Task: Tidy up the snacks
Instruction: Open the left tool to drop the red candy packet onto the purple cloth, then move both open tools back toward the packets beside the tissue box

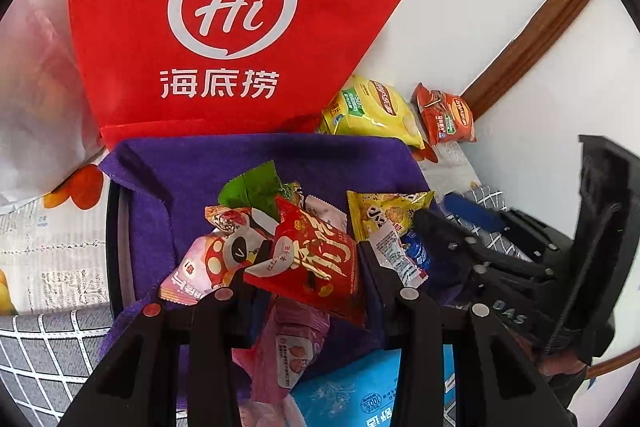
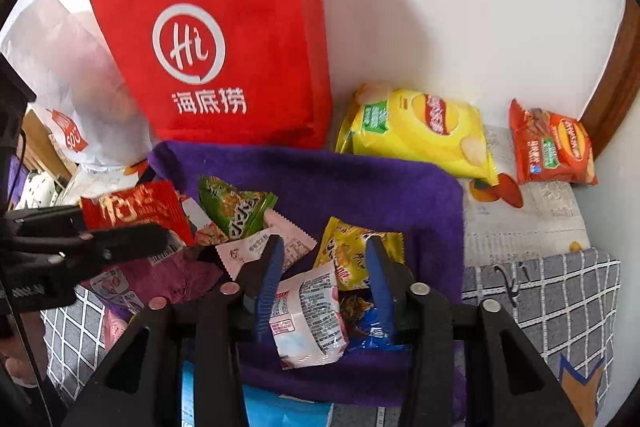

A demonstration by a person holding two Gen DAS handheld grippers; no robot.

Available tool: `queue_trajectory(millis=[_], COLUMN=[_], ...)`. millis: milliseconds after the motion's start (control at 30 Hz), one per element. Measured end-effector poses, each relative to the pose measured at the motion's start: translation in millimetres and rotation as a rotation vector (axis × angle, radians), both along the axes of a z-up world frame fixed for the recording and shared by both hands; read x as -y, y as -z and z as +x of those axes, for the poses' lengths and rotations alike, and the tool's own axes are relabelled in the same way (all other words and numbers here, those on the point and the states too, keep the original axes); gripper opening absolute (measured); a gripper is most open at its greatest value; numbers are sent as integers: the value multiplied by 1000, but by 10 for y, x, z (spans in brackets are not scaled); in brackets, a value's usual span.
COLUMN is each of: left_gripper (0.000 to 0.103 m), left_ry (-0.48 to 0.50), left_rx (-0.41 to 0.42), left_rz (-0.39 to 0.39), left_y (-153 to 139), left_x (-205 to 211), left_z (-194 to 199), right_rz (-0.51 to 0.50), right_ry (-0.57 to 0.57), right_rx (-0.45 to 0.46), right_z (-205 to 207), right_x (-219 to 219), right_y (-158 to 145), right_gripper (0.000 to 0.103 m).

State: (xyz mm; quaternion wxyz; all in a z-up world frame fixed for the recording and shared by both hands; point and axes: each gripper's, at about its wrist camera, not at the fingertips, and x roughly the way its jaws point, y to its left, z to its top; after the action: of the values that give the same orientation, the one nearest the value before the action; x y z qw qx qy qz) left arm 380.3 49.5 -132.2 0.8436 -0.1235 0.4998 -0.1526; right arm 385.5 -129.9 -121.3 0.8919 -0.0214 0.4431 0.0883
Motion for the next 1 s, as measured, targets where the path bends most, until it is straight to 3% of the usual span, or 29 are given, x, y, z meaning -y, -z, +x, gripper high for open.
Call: queue_trajectory(millis=[267,433,600,900,1000], left_gripper=[39,59,61,61,61], left_ry=[15,25,36,64,64], left_rx=[-6,28,56,134,157], left_rz=[0,24,16,19,33], left_y=[-9,-137,-284,-581,-664], left_x=[49,71,76,90,94], left_z=[12,-45,-122,-331,-404], right_rz=[2,10,-42,-29,7], right_ry=[44,64,64,112,123], right_rx=[82,134,182,175,124], right_z=[-121,-256,-532,-1063,-1177], right_x=[64,45,-20,32,66], right_y=[-251,-374,-477,-421,-388], right_gripper=[56,56,56,56,55])
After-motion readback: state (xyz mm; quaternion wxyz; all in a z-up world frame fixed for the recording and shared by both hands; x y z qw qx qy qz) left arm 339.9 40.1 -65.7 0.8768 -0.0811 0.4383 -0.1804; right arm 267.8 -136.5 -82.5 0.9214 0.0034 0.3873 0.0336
